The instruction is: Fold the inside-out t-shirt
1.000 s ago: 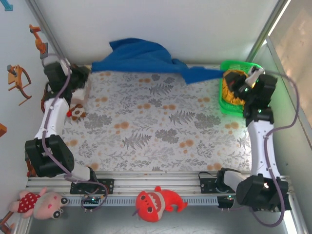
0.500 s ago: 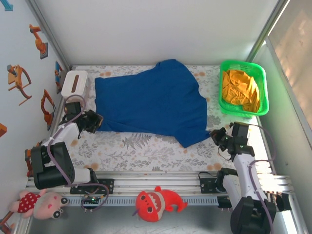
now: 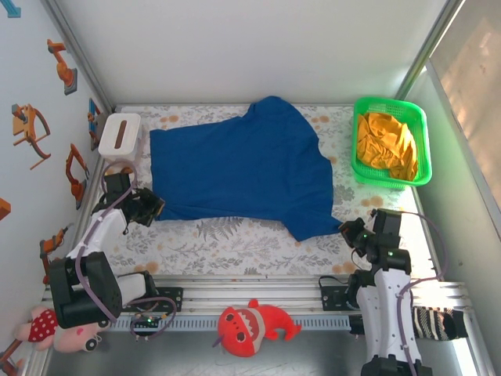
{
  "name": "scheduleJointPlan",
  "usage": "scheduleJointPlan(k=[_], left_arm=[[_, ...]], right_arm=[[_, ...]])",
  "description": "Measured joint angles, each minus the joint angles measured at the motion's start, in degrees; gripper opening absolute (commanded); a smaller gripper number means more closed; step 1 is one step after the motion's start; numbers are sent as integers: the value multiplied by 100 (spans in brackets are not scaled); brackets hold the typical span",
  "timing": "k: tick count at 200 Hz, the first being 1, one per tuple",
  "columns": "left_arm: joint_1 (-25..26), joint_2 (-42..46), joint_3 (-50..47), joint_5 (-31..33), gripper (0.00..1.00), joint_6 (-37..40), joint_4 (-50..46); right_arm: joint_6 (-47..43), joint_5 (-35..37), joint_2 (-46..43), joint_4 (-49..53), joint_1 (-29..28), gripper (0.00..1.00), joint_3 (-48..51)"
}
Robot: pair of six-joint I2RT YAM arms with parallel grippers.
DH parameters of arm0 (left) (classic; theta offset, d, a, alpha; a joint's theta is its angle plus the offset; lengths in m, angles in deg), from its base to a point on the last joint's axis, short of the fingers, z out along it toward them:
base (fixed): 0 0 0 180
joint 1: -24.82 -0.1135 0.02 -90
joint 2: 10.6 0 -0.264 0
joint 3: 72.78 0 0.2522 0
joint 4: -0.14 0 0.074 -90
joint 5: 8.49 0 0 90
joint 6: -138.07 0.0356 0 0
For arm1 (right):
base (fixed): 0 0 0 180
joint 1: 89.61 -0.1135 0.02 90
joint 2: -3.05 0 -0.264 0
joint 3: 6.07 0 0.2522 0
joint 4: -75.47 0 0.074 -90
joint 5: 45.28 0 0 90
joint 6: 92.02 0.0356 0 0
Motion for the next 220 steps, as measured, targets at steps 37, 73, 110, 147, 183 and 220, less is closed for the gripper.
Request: scheduleJointPlan(k=[37,73,110,147,183,220], left_arm=[[20,297,-114,2,5,26,-184],[20,282,-96,68,8,111,-210],[20,-79,170,116,8,199,-216],[20,-518,398,133,8,299,-120],[20,-852,503,166,8,330,-22],[20,-1207,745,219,7,330,87]], right_arm=[[26,-42,13,280,0,0,-621],[15,-175,605,31,0,0,-1320],[20,-225,1499,-476,0,0,-1674],[72,-293,2302,-1021,-2,0,-1779],[114,-293,3005,-1412,-101,0,-2144],[116,-74,3891,-1698,-496,0,-2739]])
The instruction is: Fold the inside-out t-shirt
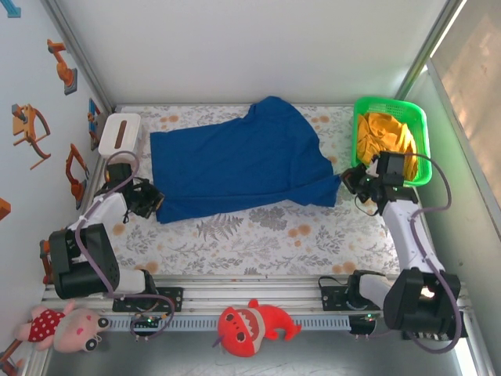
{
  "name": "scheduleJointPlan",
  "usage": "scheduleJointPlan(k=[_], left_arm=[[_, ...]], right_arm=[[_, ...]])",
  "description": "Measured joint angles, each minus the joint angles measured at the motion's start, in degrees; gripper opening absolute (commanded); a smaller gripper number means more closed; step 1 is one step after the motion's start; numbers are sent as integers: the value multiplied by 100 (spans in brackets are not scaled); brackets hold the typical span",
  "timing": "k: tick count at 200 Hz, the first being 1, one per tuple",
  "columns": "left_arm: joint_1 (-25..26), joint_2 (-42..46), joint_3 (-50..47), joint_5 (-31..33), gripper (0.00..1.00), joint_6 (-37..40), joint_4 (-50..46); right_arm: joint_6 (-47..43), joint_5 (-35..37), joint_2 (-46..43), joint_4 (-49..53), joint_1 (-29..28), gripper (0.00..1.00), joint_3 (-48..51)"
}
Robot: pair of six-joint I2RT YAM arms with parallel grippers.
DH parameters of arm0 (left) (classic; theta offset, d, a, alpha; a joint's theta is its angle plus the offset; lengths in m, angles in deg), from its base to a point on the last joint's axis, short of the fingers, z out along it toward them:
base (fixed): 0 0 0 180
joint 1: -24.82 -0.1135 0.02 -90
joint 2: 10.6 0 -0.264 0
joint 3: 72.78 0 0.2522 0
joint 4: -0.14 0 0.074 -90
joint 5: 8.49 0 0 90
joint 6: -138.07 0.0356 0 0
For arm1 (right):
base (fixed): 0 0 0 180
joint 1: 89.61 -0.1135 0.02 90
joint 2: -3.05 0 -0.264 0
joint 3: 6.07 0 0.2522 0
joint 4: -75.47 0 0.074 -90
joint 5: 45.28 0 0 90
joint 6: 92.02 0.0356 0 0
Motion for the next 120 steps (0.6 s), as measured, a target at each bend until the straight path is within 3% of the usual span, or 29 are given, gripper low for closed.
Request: scheduleJointPlan(k=[68,78,88,98,107,120], left_arm=[[0,-719,455,61,9,-9,273],[0,-896,540,79,17,-26,315],[-7,-1095,647,105,34,-13,345],[-15,-1272,767,153,48,-42,358],[-37,-1399,883,173,58,-35,354],[-79,-1471,1045,205,63,-11,345]], right_arm=[[-90,476,2168,-286,-590,0,-1626],[-111,516,2531,-308,-614,1,-1934],[-133,535,2909,-345,-621,19,-2245],[-210,531,3248,-382,-629,29,-2527],[-267,525,3480,-437,-636,32,-2719],[-367,529,3648,-461,-651,35,-2872]])
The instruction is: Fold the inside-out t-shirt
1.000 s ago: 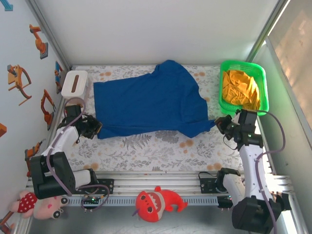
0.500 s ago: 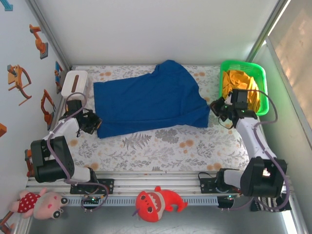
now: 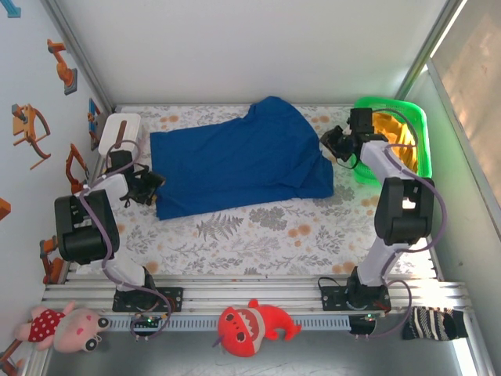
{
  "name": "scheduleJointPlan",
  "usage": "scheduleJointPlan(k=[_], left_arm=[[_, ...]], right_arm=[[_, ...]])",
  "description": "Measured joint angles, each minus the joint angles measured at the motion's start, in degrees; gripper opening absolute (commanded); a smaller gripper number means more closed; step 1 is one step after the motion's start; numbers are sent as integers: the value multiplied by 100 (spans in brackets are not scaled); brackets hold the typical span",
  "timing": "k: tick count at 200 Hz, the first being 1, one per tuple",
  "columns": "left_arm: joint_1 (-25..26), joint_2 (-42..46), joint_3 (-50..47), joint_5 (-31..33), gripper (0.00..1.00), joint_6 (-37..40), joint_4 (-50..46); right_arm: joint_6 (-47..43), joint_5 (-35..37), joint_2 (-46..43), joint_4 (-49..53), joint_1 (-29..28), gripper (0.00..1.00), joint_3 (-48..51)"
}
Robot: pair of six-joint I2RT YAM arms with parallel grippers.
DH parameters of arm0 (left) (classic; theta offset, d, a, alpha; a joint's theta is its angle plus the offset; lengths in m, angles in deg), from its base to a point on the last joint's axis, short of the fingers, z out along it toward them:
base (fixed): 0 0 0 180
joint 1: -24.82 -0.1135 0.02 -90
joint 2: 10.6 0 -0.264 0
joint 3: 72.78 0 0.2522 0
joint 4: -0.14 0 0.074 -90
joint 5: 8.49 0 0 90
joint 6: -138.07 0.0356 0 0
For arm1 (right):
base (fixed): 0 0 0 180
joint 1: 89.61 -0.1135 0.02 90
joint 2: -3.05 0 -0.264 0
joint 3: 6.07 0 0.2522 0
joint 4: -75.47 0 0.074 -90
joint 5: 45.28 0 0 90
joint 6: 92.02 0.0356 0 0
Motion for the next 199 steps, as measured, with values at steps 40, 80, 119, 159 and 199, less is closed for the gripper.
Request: scheduleJointPlan(k=[40,80,119,159,199], left_arm=[[-31,503,267,-2,70,59,-4],[308,1346,52,-190,71,55,52],[960,1419,-691,-243,72,0,262],[1056,997,-1043,-262,72,-81,498],[1056,826,-1084,-203,72,-83,715]], right_arm=[[-400,210,-555,249,-352,35,79],[-514,446,-1239,260,-1010,37,879],[-487,754,-793,332,-1379,40,1416],[-376,907,-387,275,-1552,40,1486],[-227,966,-59,166,-1628,40,1486]])
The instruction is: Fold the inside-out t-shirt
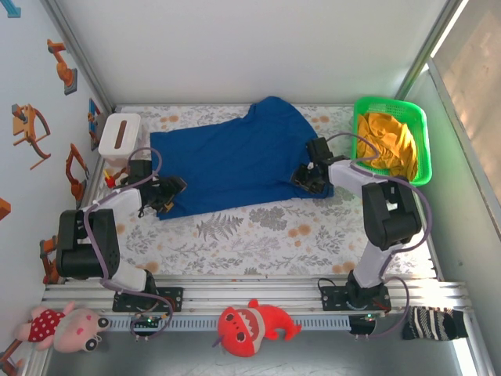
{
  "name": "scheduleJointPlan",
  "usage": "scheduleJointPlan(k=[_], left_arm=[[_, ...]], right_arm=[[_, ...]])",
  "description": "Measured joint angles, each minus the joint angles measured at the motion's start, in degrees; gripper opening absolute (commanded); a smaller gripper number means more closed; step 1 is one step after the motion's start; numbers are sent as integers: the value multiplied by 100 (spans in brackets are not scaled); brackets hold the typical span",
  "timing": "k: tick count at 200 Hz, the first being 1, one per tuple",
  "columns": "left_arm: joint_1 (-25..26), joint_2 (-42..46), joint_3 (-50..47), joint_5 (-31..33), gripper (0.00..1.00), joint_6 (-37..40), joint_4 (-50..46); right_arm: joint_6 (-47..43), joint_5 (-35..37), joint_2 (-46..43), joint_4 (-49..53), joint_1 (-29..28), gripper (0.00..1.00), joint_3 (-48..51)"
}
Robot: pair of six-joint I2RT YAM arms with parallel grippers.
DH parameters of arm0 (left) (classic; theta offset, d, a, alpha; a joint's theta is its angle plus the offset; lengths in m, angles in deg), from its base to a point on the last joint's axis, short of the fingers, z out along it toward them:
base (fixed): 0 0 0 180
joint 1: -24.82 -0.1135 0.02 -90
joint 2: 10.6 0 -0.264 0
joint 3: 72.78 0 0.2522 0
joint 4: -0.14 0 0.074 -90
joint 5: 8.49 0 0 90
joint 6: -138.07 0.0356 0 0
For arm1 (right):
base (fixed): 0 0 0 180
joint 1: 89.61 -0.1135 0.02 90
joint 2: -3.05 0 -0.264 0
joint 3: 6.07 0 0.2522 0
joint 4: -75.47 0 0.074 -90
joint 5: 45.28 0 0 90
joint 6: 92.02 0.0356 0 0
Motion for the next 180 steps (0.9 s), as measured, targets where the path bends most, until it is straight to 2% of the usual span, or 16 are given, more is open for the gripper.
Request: scheduleJointPlan(k=[9,17,38,103,148,152,157,161,170,180], left_arm=[[0,-39,-13,7,72,0,50],[0,-74,-22,9,72,0,79],[0,-120,-48,7,72,-2,146],[0,-127,-79,4,72,-2,264],[0,-127,-85,-9,72,-7,299],[0,-127,-85,-11,72,-11,302],[0,-127,-85,-11,72,-20,302],[0,-127,-85,-11,72,-24,302],[0,-127,-85,-13,72,-33,302],[0,-120,-81,-15,73,-35,291]], right_arm=[[28,0,57,-26,-4,39,0],[44,-2,105,-44,-7,33,-2],[96,-4,212,-61,-15,0,-52],[151,-136,216,-39,-15,0,-675],[151,-358,776,-87,-15,0,-2122],[136,-415,887,-138,-15,8,-2251],[127,-474,1029,-203,-15,24,-2424],[101,-538,1134,-236,-15,32,-2544],[42,-686,1351,-339,-15,40,-2743],[-37,-802,1458,-411,-15,44,-2806]])
